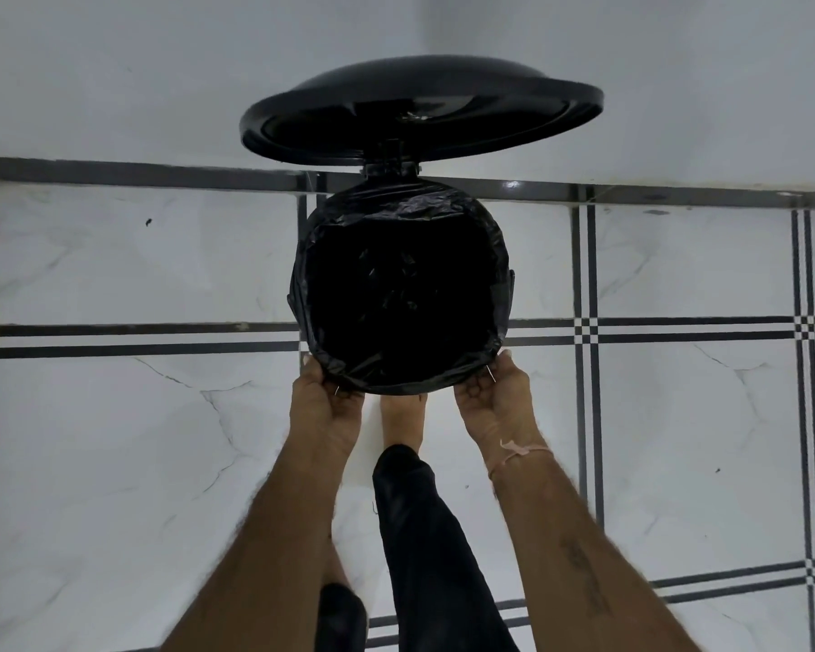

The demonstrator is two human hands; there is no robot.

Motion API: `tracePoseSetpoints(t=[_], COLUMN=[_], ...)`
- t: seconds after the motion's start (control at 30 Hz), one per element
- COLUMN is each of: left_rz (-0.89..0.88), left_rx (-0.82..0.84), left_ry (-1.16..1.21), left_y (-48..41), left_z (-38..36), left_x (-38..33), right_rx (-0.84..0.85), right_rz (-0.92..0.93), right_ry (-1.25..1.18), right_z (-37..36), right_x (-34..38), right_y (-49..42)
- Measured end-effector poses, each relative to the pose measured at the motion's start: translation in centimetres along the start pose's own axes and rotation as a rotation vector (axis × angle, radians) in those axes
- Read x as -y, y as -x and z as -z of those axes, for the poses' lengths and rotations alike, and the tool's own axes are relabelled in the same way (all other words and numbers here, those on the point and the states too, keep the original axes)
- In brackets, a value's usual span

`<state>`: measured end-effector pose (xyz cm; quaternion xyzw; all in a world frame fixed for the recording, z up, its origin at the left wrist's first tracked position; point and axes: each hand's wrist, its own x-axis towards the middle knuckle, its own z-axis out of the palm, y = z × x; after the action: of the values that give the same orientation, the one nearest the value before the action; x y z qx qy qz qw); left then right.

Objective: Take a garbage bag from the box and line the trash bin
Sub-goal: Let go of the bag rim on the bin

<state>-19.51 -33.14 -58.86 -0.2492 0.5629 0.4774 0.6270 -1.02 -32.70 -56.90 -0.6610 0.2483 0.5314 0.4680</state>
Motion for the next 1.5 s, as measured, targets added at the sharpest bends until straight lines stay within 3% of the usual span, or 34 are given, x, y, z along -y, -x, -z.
tracePoseSetpoints(t=[0.13,0.23,0.37,0.57,0.77,1.1,1.37,1.5], left_rz=[-0.016,-0.01,-0.228,-0.561,-0.48,-0.736,-0.924,-0.962], left_rx=[-0.08,-0.106,-0.2,0.007,0.209,0.272,0.187,0.177], left_ry=[-0.077,-0.28,-0.559,-0.607,-0.733,-0.985,-1.053,-1.075], left_y=[1.1,2.7,6.4,12.5,14.3,12.9,5.0,1.2], left_z=[-0.3,-0.7,-3.7,-12.0,-15.6,-6.3,0.6,2.1], left_x=[-0.4,-0.9,-3.5,-9.0,-12.1,-6.4,0.6,2.4], right_rx=[0.006,-0.01,-0.019,0.196,0.302,0.187,0.192,0.209], right_rz=[0.064,0.162,0.393,0.691,0.773,1.053,1.109,1.122], right_ry=[0.112,0.292,0.4,0.451,0.845,1.114,1.209,1.139], right_z=[-0.1,-1.3,-4.0,-9.8,-13.4,-4.6,1.5,1.9], right_x=[0.2,0.4,1.9,8.9,13.7,7.7,1.3,-0.6], right_y=[1.5,3.4,6.9,12.7,14.6,12.2,2.1,-1.1])
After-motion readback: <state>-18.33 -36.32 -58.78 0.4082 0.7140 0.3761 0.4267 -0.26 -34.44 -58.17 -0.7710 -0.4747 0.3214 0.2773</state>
